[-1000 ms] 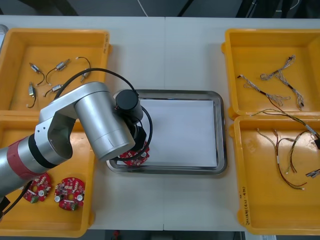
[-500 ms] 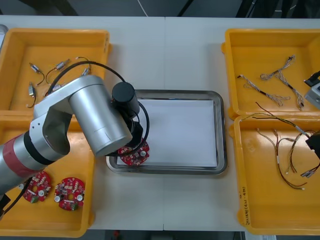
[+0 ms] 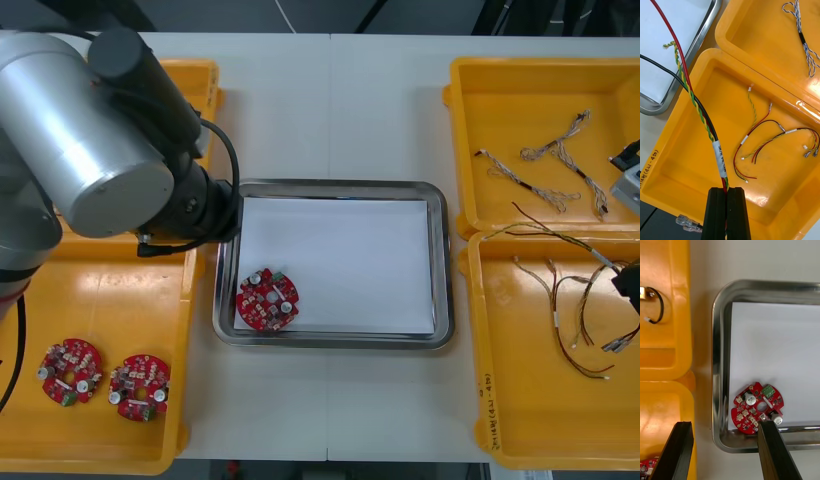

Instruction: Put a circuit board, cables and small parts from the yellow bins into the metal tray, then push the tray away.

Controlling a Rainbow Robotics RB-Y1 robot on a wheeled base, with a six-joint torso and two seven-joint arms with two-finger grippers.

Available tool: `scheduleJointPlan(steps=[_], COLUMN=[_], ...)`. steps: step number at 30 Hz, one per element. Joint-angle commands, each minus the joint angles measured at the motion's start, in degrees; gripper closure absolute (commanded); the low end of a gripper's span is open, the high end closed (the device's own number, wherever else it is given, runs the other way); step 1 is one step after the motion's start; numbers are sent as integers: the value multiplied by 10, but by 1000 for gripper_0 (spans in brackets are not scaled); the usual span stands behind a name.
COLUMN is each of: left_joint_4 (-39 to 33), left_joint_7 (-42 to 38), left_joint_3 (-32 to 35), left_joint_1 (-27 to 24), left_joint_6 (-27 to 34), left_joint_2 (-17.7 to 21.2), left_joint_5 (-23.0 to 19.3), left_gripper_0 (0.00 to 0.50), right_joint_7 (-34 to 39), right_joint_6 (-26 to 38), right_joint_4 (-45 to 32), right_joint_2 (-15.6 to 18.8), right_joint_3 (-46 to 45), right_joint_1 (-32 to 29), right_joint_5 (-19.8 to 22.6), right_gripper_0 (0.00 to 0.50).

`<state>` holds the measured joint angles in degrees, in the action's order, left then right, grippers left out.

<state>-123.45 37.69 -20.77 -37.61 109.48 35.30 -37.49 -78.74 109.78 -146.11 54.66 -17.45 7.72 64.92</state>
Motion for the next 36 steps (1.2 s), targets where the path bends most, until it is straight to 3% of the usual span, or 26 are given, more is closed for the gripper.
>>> scheduleJointPlan(steps=[1, 6, 12, 21, 30, 36], left_joint_4=[-24, -21, 31, 149, 295, 379], left_joint_7=[2, 45, 94, 198, 281, 329], left_joint_3=[72, 123, 179, 245, 245, 245], left_joint_1=[-20, -20, -20, -30, -97, -137], left_joint_6=[5, 5, 5, 5, 5, 5], left_joint_2=[35, 52, 68, 76, 99, 107], left_joint_5=[-30, -38, -45, -25, -15, 9], left_gripper_0=[0, 0, 0, 0, 0, 0], right_joint_7=[-24, -27, -27, -22, -27, -33], right_joint_6=[2, 2, 2, 2, 2, 2], right_joint_4=[0, 0, 0, 7, 59, 102], right_joint_2=[20, 20, 20, 13, -53, -100], right_joint_3=[5, 5, 36, 156, 318, 380], right_joint_1=[15, 23, 53, 157, 274, 308], right_joint_5=[4, 10, 16, 19, -30, -59], right_gripper_0=[500, 500, 500, 500, 500, 500])
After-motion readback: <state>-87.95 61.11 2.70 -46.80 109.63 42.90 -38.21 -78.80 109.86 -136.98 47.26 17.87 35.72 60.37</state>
